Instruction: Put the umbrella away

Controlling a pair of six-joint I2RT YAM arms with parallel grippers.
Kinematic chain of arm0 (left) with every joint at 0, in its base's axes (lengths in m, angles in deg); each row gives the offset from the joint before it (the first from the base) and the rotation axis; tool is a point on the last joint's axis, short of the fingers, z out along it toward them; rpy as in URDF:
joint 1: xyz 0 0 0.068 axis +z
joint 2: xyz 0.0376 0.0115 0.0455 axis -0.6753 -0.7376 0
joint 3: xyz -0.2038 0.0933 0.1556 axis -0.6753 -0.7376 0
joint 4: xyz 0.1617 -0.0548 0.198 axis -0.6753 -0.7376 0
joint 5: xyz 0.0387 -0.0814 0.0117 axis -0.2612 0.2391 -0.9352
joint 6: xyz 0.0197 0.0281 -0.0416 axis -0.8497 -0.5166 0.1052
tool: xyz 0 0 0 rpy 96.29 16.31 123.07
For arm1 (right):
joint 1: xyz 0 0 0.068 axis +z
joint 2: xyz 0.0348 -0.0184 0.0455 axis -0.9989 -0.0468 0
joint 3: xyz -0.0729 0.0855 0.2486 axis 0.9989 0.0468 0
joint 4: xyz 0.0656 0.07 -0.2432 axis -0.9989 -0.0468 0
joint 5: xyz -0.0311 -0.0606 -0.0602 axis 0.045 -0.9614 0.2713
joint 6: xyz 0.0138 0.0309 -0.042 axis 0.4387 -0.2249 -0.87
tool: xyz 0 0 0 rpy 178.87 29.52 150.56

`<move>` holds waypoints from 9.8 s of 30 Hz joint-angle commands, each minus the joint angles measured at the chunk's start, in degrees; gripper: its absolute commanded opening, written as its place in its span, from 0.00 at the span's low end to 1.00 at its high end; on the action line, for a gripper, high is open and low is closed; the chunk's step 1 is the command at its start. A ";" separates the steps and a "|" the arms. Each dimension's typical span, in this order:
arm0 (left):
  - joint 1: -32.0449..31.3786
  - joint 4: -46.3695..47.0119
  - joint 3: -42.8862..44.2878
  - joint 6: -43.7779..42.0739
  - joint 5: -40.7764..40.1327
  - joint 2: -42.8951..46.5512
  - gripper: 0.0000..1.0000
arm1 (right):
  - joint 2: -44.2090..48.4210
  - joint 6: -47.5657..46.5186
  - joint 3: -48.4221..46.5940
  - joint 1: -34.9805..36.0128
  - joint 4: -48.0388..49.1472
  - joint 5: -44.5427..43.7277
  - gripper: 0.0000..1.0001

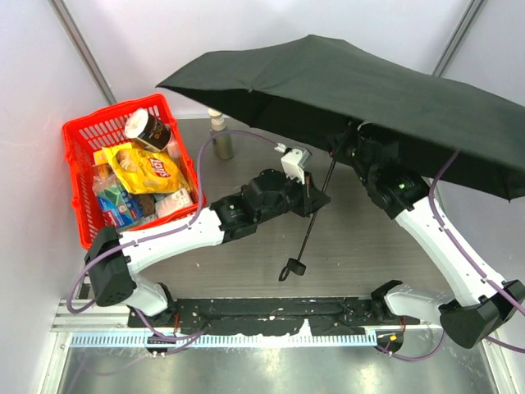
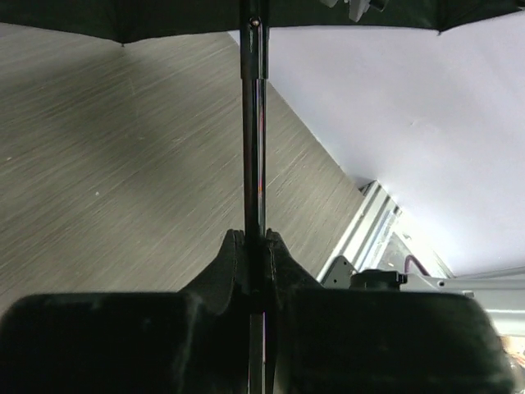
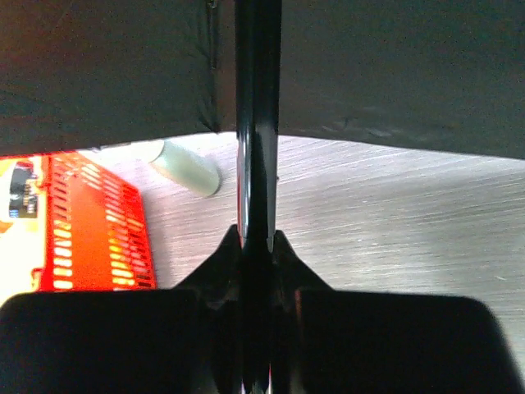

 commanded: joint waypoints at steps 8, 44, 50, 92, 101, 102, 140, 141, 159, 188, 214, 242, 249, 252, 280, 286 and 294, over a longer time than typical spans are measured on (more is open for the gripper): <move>3.87 3.82 -3.01 4.67 9.92 12.82 0.93 | 7.61 27.74 16.87 -17.66 54.51 44.82 0.01; -10.09 -0.03 2.77 -7.00 -27.59 7.82 0.00 | 9.53 13.66 3.80 -16.27 10.14 18.15 0.77; -11.23 2.25 2.34 -7.18 -28.04 7.03 0.00 | 6.99 19.35 3.54 -16.18 16.01 15.92 0.76; -12.64 -1.08 4.71 -9.20 -27.07 5.62 0.00 | -5.86 30.01 -1.31 -16.27 31.92 11.27 0.40; -12.73 -2.84 5.23 -9.90 -26.02 6.06 0.00 | -6.73 28.69 0.46 -16.18 33.42 10.47 0.42; -12.64 -3.02 5.32 -9.91 -26.11 5.89 0.00 | -7.08 28.77 0.11 -16.19 33.50 10.39 0.44; -12.03 -4.43 12.71 -23.87 -28.82 1.41 0.00 | 8.73 27.19 11.00 -19.35 27.18 40.71 0.01; -12.03 -4.43 13.05 -24.92 -29.18 1.23 0.00 | 9.08 25.63 11.18 -18.74 25.78 38.36 0.01; -7.90 0.58 9.90 -21.60 -26.99 2.37 0.00 | 11.37 23.50 21.90 1.38 33.33 29.37 0.01; -2.54 5.77 -1.36 -8.50 -17.66 7.20 0.00 | 10.24 24.02 18.65 3.24 28.06 2.04 0.63; 0.28 -1.08 4.53 -15.26 5.52 5.01 0.00 | 4.96 21.04 22.96 3.06 43.86 23.03 0.17; 5.55 -6.19 -7.42 5.13 12.12 6.94 0.23 | 21.83 16.92 39.92 2.54 61.55 4.85 0.01; 5.55 -5.75 -6.89 -0.06 8.44 7.73 0.00 | 20.43 14.18 31.66 2.36 39.86 10.55 0.30; 5.55 -2.33 -7.42 -0.67 6.86 8.35 0.00 | 20.78 16.47 33.06 2.27 37.81 11.35 0.45; 5.55 -3.46 -6.45 -2.70 0.71 7.73 0.00 | 7.25 28.33 21.37 3.33 26.55 6.07 0.67; 5.55 -4.16 -6.81 -4.54 2.36 9.14 0.00 | 4.61 28.25 21.02 3.33 27.44 5.64 0.65; 5.55 -4.42 -7.60 -5.15 5.97 10.45 0.00 | 5.30 22.98 24.61 2.27 34.28 4.76 0.49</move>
